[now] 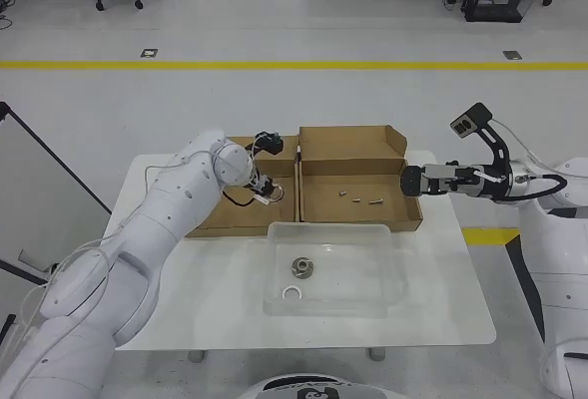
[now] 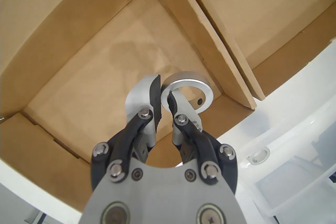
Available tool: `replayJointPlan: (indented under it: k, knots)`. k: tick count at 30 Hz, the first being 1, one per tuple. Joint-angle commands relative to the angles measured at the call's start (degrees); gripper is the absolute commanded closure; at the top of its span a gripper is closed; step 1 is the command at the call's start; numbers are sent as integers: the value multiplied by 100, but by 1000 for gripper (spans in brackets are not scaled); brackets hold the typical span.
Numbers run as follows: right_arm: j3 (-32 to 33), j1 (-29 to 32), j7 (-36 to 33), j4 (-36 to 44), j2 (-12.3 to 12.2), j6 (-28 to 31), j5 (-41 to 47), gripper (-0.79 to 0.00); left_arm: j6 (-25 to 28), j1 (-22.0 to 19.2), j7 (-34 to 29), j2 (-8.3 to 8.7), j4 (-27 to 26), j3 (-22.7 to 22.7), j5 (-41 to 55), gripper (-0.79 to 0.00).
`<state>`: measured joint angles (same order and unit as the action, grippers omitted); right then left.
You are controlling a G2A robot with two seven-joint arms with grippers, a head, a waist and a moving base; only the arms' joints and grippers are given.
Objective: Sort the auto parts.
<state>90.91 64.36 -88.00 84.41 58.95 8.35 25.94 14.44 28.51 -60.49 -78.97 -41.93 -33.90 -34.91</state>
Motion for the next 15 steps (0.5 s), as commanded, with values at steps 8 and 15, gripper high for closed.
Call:
replayJointPlan:
  k: [8, 15]
  knots:
    - [0, 0, 0, 0, 0, 0, 0, -785, -123, -150, 201, -286, 637, 245, -142, 0]
    - [0, 0, 0, 0, 0, 0, 0, -785, -171, -273, 322, -541, 1126, 385, -158, 0]
